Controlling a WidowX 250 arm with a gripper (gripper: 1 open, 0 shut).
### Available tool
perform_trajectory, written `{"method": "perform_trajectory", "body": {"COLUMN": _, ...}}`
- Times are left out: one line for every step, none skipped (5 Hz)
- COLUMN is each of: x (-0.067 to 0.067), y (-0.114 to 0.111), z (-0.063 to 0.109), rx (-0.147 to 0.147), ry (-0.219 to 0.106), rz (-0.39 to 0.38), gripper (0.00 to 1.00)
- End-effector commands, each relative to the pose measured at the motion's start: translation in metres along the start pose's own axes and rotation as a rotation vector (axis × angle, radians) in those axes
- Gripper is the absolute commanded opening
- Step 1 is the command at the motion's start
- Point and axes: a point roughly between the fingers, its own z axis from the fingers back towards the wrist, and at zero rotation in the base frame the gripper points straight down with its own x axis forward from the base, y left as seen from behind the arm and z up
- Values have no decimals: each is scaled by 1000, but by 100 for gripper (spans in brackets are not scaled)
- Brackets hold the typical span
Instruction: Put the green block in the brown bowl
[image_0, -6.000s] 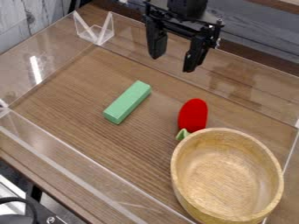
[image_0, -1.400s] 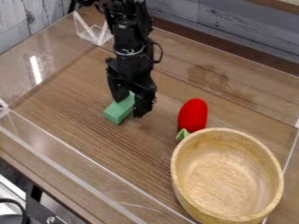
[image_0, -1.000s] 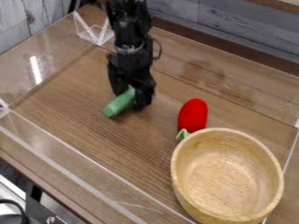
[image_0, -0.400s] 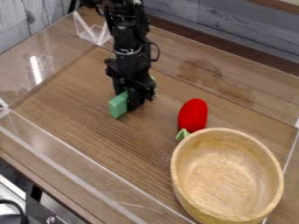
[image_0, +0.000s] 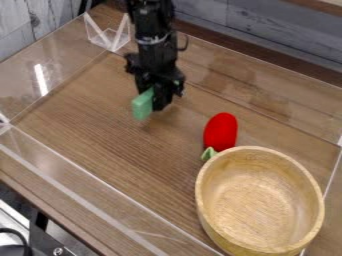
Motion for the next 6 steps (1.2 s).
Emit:
{"method": "perform_trajectory", "body": {"x": 36, "y": 7, "z": 28, "rx": 17, "ry": -105, "rz": 9, "gripper": 0}}
{"method": "perform_trajectory", "body": {"x": 45, "y": 19, "z": 12, "rx": 24, "ry": -106, "rz": 12, "gripper": 0}}
{"method": "perform_trajectory", "body": {"x": 49, "y": 27, "z": 0, "rx": 26, "ry": -101, "rz": 14, "gripper": 0}}
{"method": "perform_trajectory", "body": {"x": 50, "y": 28, "z": -5, "rx": 25, "ry": -96, "rz": 17, "gripper": 0}}
{"method": "perform_trajectory", "body": {"x": 51, "y": 28, "z": -9, "rx": 23, "ry": -90, "rz": 19, "gripper": 0}}
{"method": "perform_trajectory", "body": {"x": 51, "y": 29, "z": -13, "rx": 21, "ry": -83, "rz": 19, "gripper": 0}}
